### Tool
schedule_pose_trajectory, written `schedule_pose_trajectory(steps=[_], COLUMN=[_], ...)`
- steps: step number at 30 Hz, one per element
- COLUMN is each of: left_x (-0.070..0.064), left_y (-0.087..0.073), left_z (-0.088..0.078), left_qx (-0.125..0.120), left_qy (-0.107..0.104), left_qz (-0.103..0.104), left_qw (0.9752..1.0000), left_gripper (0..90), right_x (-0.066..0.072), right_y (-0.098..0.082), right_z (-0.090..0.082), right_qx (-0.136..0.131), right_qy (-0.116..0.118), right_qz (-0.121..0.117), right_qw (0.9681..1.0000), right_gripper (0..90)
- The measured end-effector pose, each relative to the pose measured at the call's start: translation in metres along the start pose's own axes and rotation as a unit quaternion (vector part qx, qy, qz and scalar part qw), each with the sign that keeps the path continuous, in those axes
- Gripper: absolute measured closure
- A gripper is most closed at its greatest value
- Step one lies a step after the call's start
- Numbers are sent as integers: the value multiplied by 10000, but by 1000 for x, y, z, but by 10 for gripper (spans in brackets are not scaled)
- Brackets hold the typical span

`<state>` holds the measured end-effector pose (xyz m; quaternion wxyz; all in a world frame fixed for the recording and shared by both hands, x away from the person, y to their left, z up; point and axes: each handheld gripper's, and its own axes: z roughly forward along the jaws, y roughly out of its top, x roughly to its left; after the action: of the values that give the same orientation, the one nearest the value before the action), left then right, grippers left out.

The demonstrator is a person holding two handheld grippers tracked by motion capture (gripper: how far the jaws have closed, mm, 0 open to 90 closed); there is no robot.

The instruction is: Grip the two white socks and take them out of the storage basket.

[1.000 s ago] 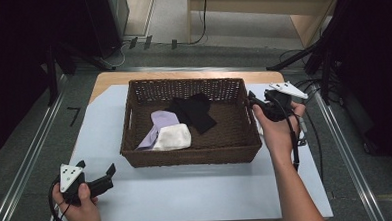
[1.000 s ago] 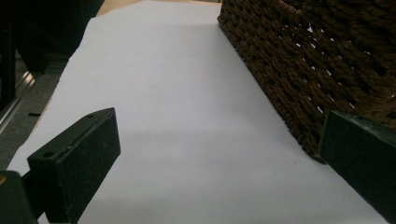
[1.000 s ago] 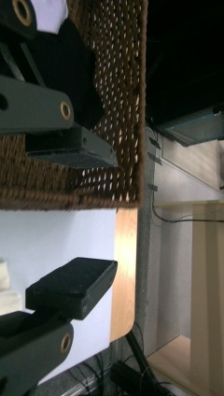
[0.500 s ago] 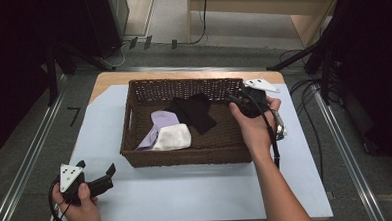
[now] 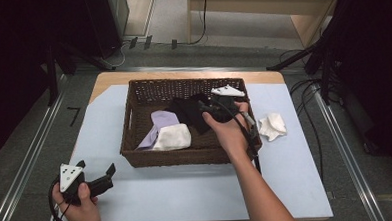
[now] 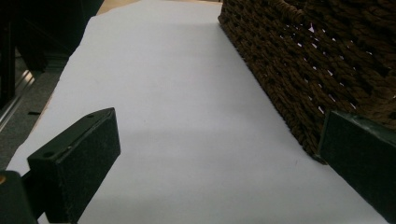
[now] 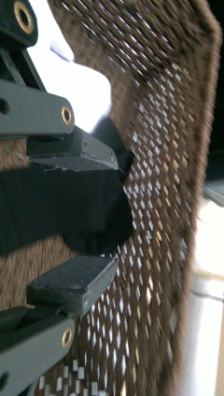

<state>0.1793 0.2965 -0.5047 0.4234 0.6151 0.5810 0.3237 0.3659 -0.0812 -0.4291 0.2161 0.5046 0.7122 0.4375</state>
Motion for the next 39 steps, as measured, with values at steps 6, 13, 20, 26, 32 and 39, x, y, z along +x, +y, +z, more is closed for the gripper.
schedule_pose_trajectory(steps=[6, 13, 20, 26, 32, 39], left_x=[0, 0, 0, 0, 0, 0], left_y=[0, 0, 0, 0, 0, 0], left_z=[0, 0, 0, 0, 0, 0], left_qx=[15, 0, -4, -4, -3, -6], left_qy=[6, -4, -7, 1, 3, -3], left_qz=[14, -1, -5, 0, -1, -1], left_qw=[10000, 10000, 10000, 10000, 10000, 10000], left_gripper=[0, 0, 0, 0, 0, 0], right_x=[24, 42, 38, 40, 38, 32], right_y=[-4, -11, -12, -14, -16, -13], right_z=[14, 31, 38, 47, 56, 53], right_qx=[348, 997, 1395, 1726, 2148, 2345], right_qy=[348, 767, 874, 923, 1064, 963], right_qz=[-168, -370, -154, -120, 27, -48], right_qw=[9986, 9914, 9862, 9806, 9708, 9673], right_gripper=[495, 528, 573, 580, 697, 900])
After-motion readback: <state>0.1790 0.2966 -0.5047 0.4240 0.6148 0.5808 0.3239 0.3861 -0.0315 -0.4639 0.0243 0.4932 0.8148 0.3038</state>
